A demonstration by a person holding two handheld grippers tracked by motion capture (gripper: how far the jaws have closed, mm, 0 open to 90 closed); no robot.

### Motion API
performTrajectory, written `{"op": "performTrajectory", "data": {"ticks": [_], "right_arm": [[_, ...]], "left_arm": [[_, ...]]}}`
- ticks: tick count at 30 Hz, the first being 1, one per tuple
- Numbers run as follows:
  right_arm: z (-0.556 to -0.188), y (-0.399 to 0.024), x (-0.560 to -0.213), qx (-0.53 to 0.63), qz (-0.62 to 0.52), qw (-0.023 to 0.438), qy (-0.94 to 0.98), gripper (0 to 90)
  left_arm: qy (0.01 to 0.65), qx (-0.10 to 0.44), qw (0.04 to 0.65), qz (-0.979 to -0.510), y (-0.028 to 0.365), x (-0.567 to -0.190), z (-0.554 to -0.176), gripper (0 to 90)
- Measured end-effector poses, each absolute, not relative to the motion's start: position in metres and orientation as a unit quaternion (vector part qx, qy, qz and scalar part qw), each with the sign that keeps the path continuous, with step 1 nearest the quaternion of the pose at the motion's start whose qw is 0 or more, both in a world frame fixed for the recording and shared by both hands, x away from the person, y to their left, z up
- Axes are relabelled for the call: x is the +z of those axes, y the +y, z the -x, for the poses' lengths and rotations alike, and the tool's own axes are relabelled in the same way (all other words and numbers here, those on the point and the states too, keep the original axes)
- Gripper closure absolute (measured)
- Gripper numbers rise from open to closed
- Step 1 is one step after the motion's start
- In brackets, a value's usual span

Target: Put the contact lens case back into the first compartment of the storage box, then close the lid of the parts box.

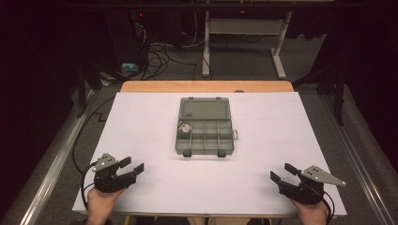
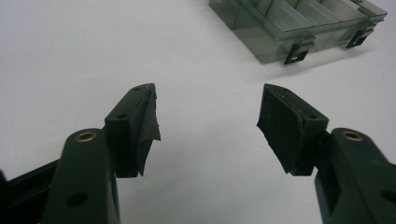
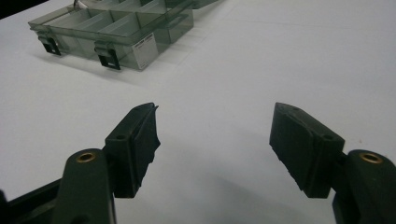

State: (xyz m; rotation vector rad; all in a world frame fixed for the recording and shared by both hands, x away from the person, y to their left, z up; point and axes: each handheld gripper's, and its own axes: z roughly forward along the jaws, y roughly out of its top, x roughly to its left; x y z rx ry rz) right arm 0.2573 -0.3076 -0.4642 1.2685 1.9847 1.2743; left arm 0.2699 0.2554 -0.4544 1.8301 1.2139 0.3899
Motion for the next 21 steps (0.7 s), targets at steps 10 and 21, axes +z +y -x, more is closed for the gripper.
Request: {"op": "performTrajectory", "data": {"ticks": [10, 21], "right_arm": [[-0.263, -0.304, -0.464, 0.469, -0.452, 0.220, 0.726, 35.7], [-0.259, -0.295, -0.463, 0.476, -0.427, 0.210, 0.740, 36.8]], "left_arm": [[0.489, 0.158, 0.440, -0.736, 0.255, -0.455, -0.266, 37.4], [0.491, 0.161, 0.440, -0.734, 0.256, -0.455, -0.267, 37.4]]}}
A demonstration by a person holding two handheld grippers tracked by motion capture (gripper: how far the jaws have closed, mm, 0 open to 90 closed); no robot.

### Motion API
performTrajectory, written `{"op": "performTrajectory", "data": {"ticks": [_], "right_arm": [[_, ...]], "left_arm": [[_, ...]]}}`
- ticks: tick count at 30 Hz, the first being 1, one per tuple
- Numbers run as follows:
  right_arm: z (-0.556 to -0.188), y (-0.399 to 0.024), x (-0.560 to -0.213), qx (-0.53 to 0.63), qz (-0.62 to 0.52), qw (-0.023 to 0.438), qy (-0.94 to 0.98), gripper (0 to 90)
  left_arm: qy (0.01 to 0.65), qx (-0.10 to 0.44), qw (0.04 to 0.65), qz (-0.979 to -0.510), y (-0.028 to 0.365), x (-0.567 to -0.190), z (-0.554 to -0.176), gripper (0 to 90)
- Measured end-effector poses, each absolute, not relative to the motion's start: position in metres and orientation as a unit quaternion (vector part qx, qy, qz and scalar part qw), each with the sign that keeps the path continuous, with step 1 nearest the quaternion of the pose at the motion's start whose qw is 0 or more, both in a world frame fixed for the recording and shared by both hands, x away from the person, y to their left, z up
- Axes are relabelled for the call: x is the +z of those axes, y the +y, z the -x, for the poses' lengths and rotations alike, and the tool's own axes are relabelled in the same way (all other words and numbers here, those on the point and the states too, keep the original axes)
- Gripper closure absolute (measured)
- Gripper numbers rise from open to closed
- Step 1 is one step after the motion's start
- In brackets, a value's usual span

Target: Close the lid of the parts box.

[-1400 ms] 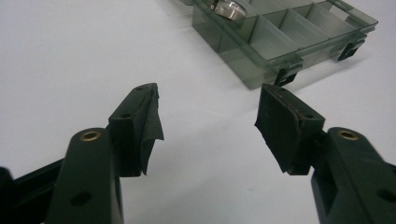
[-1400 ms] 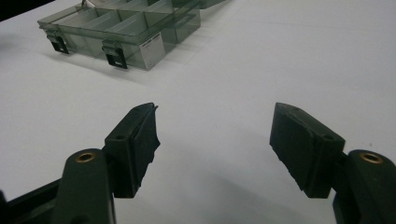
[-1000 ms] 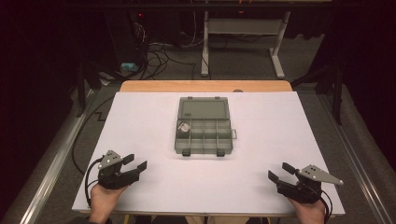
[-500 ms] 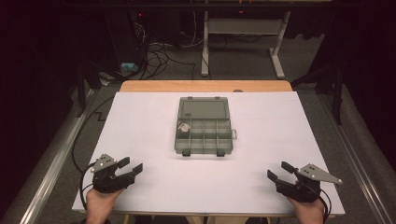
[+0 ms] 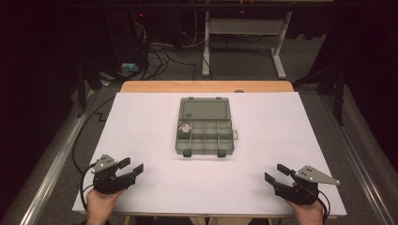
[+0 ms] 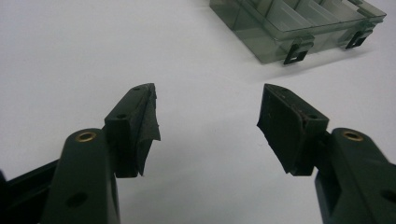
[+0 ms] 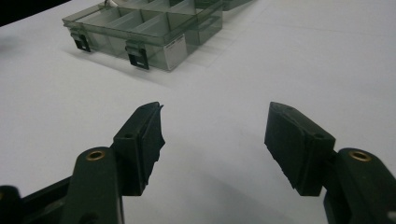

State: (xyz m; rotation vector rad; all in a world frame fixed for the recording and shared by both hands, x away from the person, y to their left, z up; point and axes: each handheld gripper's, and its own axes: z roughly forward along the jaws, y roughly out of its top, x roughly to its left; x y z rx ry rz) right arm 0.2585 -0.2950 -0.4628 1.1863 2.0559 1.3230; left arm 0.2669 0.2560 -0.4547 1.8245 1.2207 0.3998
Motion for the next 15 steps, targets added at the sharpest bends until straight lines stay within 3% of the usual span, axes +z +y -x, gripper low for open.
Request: {"op": "performTrajectory", "data": {"ticks": [15], "right_arm": [[-0.273, -0.275, -0.453, 0.486, -0.403, 0.179, 0.754, 40.3]], "left_arm": [[0.482, 0.161, 0.442, -0.739, 0.254, -0.454, -0.266, 37.4]]}}
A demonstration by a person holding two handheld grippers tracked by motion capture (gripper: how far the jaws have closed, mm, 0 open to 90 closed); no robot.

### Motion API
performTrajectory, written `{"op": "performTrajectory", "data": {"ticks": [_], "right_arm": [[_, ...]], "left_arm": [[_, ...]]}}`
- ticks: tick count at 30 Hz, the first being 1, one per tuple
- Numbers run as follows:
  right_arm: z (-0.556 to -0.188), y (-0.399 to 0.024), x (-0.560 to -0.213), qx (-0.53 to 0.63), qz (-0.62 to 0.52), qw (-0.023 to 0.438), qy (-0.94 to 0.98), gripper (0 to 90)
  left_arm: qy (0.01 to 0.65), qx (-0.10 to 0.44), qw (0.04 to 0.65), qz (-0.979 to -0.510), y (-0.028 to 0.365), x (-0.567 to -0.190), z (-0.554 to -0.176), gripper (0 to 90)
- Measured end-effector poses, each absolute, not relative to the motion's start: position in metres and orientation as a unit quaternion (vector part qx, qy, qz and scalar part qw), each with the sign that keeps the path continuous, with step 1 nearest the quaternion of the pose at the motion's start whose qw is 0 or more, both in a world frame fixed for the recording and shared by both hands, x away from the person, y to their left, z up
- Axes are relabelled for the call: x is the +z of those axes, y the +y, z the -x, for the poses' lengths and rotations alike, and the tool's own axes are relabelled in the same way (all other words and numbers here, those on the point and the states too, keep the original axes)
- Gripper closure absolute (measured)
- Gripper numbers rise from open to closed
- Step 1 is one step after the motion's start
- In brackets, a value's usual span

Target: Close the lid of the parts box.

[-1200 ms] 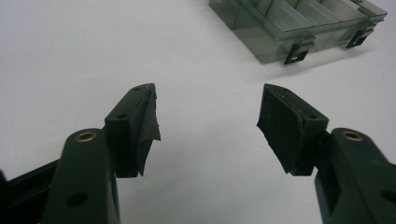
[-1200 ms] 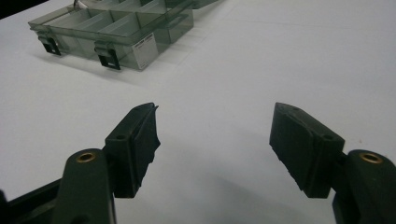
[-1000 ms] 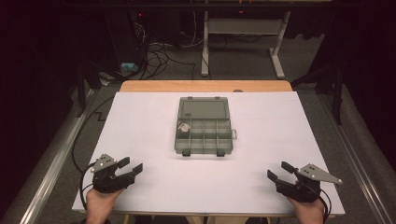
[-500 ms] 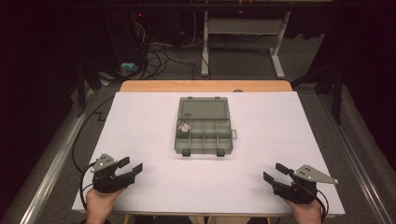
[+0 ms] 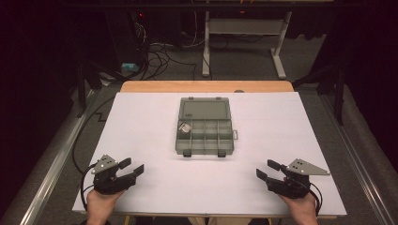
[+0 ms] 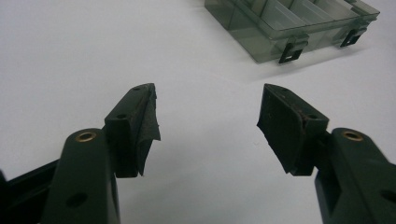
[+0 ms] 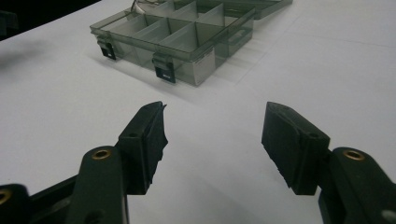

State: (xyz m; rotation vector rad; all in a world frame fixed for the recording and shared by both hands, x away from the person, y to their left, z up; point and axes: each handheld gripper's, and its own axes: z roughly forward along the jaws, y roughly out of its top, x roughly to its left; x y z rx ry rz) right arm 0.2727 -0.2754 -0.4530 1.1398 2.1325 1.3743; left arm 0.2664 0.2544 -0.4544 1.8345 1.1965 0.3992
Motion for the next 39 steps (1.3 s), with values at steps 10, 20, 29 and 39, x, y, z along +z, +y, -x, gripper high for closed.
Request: {"op": "performTrajectory", "data": {"ticks": [10, 20, 29, 39], "right_arm": [[-0.284, -0.252, -0.450, 0.490, -0.380, 0.167, 0.767, 43.1], [-0.300, -0.233, -0.447, 0.485, -0.374, 0.154, 0.775, 45.5], [-0.315, -0.226, -0.443, 0.474, -0.388, 0.158, 0.774, 50.1], [-0.342, -0.219, -0.434, 0.435, -0.416, 0.153, 0.784, 54.1]], "left_arm": [[0.482, 0.160, 0.442, -0.739, 0.253, -0.454, -0.267, 37.5], [0.481, 0.163, 0.448, -0.736, 0.254, -0.453, -0.267, 38.4], [0.479, 0.163, 0.449, -0.736, 0.253, -0.453, -0.267, 38.6], [0.478, 0.164, 0.455, -0.733, 0.254, -0.452, -0.267, 38.0]]}}
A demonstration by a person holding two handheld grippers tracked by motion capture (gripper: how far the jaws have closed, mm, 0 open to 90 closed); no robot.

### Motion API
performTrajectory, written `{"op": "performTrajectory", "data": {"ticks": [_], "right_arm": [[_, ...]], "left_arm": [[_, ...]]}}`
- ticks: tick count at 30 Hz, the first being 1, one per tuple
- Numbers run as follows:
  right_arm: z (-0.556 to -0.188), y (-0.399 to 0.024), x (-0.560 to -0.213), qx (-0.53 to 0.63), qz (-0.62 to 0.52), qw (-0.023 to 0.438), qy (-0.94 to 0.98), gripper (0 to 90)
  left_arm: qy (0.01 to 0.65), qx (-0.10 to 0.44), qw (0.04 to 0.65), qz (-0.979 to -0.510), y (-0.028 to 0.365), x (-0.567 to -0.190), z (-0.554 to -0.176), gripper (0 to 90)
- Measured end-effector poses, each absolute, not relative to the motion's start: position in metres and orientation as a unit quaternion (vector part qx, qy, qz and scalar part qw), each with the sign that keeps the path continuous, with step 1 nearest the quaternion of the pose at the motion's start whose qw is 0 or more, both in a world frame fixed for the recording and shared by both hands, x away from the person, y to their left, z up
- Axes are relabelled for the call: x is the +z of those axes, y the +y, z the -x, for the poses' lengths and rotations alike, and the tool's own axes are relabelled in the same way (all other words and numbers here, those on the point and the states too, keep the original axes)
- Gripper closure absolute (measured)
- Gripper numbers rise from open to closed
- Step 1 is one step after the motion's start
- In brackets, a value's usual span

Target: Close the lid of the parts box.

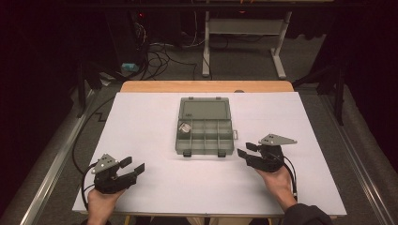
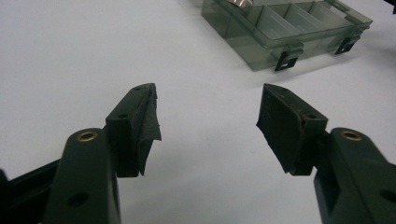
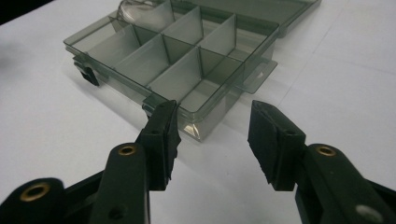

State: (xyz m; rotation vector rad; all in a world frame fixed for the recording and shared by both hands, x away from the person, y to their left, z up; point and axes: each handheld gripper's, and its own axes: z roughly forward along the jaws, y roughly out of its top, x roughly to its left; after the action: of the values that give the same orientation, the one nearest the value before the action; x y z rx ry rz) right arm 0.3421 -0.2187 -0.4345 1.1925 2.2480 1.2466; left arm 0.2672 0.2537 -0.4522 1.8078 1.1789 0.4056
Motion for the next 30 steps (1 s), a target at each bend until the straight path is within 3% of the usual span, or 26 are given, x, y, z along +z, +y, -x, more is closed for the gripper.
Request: {"op": "performTrajectory", "data": {"ticks": [10, 30], "right_arm": [[-0.362, -0.209, -0.429, 0.410, -0.433, 0.129, 0.792, 56.2], [-0.407, -0.191, -0.421, 0.336, -0.468, 0.105, 0.811, 69.5]], "left_arm": [[0.476, 0.166, 0.455, -0.734, 0.255, -0.451, -0.267, 38.0], [0.475, 0.159, 0.453, -0.737, 0.254, -0.452, -0.268, 37.9]]}}
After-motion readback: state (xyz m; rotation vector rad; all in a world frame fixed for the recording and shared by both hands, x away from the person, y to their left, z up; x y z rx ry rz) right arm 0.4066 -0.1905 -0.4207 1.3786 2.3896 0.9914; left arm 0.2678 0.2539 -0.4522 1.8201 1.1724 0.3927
